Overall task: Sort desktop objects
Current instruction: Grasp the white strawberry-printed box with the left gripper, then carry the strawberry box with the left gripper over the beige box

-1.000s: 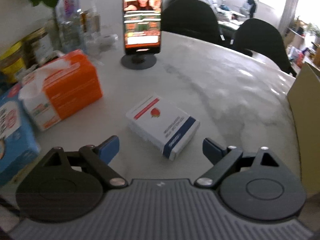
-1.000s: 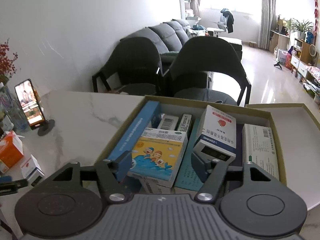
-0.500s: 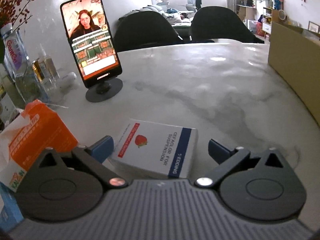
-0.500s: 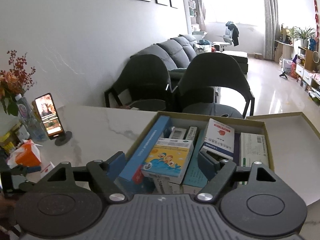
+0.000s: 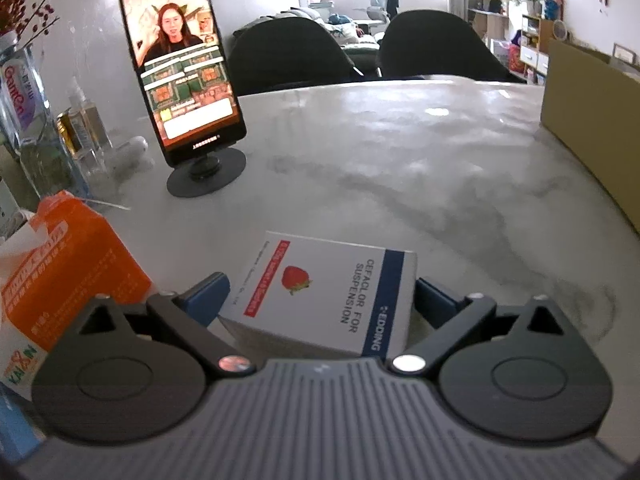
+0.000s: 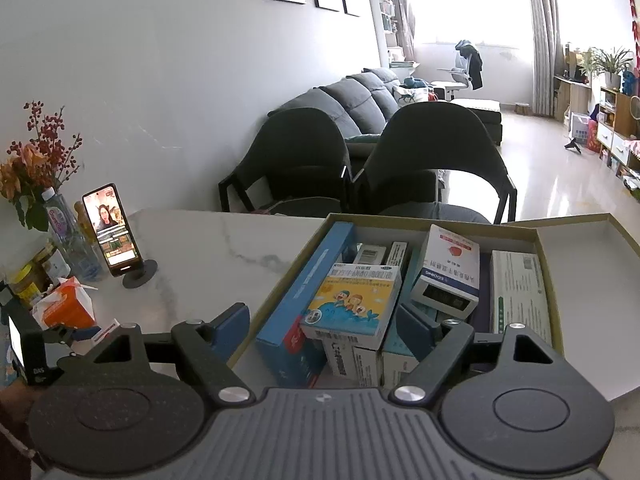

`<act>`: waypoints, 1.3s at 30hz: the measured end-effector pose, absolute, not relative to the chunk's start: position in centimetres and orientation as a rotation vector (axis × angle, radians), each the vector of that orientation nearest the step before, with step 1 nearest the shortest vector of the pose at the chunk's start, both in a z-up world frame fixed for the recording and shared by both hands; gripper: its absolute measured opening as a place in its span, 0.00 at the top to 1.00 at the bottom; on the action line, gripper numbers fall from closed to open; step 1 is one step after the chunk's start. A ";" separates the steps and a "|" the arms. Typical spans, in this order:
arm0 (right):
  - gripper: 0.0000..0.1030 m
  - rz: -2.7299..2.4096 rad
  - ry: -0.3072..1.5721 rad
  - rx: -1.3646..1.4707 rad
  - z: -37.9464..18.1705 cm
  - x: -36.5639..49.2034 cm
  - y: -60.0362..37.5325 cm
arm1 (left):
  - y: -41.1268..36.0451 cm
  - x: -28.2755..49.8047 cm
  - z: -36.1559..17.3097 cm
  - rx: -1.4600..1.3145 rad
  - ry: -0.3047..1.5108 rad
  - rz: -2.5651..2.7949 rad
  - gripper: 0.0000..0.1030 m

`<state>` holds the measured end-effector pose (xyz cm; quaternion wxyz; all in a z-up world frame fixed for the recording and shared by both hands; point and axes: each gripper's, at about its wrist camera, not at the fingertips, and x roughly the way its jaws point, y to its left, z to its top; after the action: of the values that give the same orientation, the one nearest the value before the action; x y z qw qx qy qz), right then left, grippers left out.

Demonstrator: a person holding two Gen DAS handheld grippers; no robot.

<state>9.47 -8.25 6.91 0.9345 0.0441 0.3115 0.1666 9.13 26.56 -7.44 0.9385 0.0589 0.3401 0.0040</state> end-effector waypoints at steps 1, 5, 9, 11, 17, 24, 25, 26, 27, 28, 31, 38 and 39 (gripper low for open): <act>0.20 0.340 0.637 0.093 6.9 9.4 -8.3 | 26.6 9.0 -7.4 0.110 0.690 0.011 0.05; 0.19 0.338 0.635 0.106 6.9 9.1 -8.5 | 26.6 8.7 -7.1 0.064 0.672 0.019 0.06; 0.19 0.337 0.631 0.117 6.9 8.7 -8.7 | 26.1 8.1 -6.4 0.023 0.642 0.032 0.06; 0.19 0.334 0.626 0.126 6.9 8.4 -9.0 | 25.5 7.8 -5.7 0.021 0.624 0.040 0.06; 0.19 0.309 0.617 0.145 6.9 7.8 -9.9 | 22.9 7.6 -3.2 0.063 0.585 0.040 0.06; 0.19 0.299 0.613 0.155 6.8 7.7 -10.6 | 19.0 9.1 -0.6 0.091 0.575 0.006 0.06; 0.19 0.297 0.613 0.155 6.8 7.7 -10.7 | 18.4 9.3 -0.3 0.095 0.571 -0.008 0.06; 0.19 0.295 0.614 0.155 6.8 7.6 -10.9 | 17.8 9.5 0.0 0.102 0.566 -0.023 0.06; 0.19 0.292 0.613 0.156 6.8 7.6 -11.1 | 17.1 9.7 0.2 0.109 0.561 -0.039 0.06; 0.19 0.289 0.613 0.157 6.8 7.6 -11.3 | 16.5 9.9 0.5 0.115 0.556 -0.055 0.06; 0.19 0.274 0.610 0.161 6.8 7.5 -12.0 | 14.6 10.5 1.3 0.124 0.543 -0.104 0.06; 0.19 0.230 0.598 0.185 7.0 7.2 -14.2 | 10.6 12.2 2.6 0.125 0.557 -0.206 0.06; 0.19 0.224 0.596 0.189 7.0 7.1 -14.5 | 10.0 12.4 2.8 0.125 0.563 -0.219 0.06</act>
<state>7.12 -14.53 7.02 0.9454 0.0929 0.2925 0.1098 12.36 9.96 2.78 0.9529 0.0617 0.2768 -0.1075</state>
